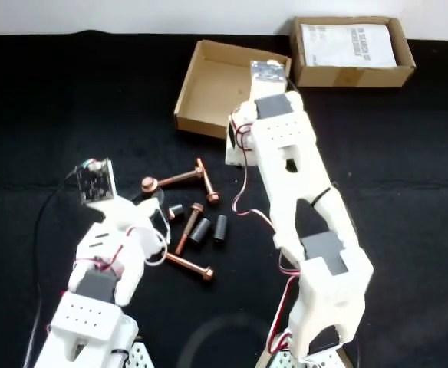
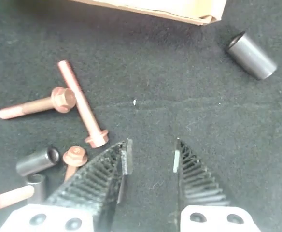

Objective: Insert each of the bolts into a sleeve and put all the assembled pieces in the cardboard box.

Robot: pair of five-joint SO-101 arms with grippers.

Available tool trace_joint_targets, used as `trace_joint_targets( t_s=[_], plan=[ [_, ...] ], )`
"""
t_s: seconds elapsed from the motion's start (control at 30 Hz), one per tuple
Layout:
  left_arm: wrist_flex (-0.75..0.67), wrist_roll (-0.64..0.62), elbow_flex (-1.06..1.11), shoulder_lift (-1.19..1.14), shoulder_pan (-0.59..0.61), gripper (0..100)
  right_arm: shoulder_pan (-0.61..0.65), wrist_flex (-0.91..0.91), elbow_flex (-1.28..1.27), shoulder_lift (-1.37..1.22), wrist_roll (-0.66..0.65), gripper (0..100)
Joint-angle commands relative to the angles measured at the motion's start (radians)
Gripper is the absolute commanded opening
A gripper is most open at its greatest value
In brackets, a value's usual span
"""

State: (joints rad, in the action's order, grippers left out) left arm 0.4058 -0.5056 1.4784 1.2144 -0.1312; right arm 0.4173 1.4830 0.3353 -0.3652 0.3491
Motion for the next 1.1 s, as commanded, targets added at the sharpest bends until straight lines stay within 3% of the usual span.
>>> trace_joint_targets(
  t_s=[0.0, 0.23, 0.47, 0.6, 0.93, 1.07],
  plan=[
    [-0.037, -0.002, -0.15, -0.14, 0.005, 1, 0.004, 0.002, 0.079, -0.042, -0.009, 13.0],
    [-0.037, -0.006, -0.288, -0.358, 0.005, 1, -0.084, 0.008, 0.277, -0.222, -0.012, 13.0],
    [-0.038, -0.063, -0.355, -0.476, 0.012, 1, -0.206, 0.012, 0.43, -0.3, -0.126, 13.0],
    [-0.046, -0.072, -0.38, -0.512, 0.012, 1, -0.216, 0.045, 0.45, -0.306, -0.173, 13.0],
    [-0.215, -0.107, -0.39, -0.657, 0.058, 1, -0.232, 0.039, 0.45, -0.395, -0.31, 13.2],
    [-0.224, -0.112, -0.43, -0.74, 0.059, 1, -0.234, 0.044, 0.452, -0.47, -0.417, 20.8]
  ],
)
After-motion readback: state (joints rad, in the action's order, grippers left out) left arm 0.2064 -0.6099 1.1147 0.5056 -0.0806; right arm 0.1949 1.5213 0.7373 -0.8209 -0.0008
